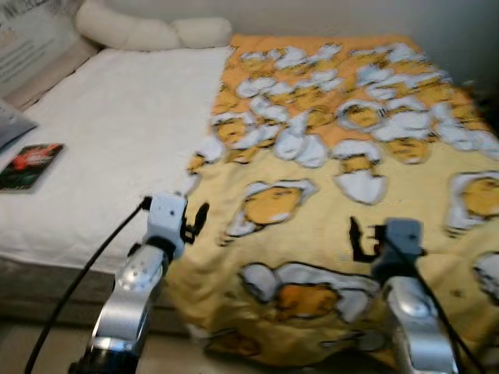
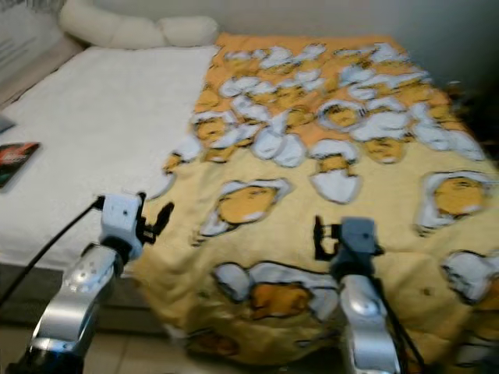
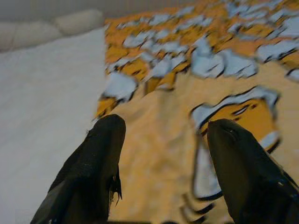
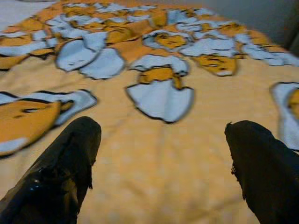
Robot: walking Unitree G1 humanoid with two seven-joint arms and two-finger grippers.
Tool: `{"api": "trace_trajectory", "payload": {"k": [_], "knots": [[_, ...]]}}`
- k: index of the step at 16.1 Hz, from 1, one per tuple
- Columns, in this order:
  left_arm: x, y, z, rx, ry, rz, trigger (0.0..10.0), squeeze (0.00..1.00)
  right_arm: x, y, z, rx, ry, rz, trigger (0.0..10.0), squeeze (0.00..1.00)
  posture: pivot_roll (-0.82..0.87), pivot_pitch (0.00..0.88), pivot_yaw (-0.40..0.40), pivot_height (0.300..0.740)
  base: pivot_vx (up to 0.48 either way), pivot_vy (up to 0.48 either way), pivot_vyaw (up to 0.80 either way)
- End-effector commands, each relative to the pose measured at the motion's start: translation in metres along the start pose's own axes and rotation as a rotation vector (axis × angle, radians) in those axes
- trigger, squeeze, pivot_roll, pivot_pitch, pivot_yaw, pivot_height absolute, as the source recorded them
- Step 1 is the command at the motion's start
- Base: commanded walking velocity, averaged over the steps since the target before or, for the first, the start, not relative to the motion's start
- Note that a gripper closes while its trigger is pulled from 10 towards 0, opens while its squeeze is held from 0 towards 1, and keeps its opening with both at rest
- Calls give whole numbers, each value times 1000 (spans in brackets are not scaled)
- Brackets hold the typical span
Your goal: Clean up the room
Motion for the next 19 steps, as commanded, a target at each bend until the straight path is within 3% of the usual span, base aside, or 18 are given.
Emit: {"api": "trace_trajectory", "payload": {"k": [1, 2, 3, 7, 9, 15, 19], "knots": [[-7, -5, 2, -21, 23, -13, 10000, 0, -8, 3, -1, 4, 20, -14, 10000, 1000, -92, 0, 63, 740, 0, -480, 0], [-6, -5, 0, -19, 21, -12, 10000, 0, -8, 3, -2, 3, 22, -14, 10000, 1000, -92, 0, 63, 740, 0, -480, 0], [-6, -5, 0, -18, 21, -12, 10000, 0, -9, 3, -2, 3, 23, -9, 10000, 0, -91, 0, 60, 740, 0, -480, 0], [-5, -5, -2, -16, 25, -8, 10000, 0, -8, 2, -4, -5, 14, 8, 10000, 0, -93, 0, 54, 740, 0, -480, 0], [-8, -8, -5, -37, 48, 14, 10000, 0, -4, -9, -7, -90, -32, -52, 10000, 0, -90, 0, 49, 740, 0, 0, -719], [-8, -13, -3, -53, 46, -37, 10000, 0, -4, -11, -10, -107, -45, -68, 10000, 0, -76, 0, 34, 740, 0, 0, -755], [-7, -16, -1, -59, 28, -26, 10000, 0, -1, -15, -7, -126, -73, -76, 10000, 0, -84, 0, 34, 740, 0, 0, -756]]}}
Point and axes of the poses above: a point about 5 cm out from each wrist's last joint towards the gripper, its own z axis pointing back from the gripper into the wrist, its own y axis along the axis of the wrist's last joint, x = y × z, the point moved 3 cm from there along -z, pointing out of the wrist towards the gripper, and after that the axes turned 3 degrees about z, right-handed, at the moved point
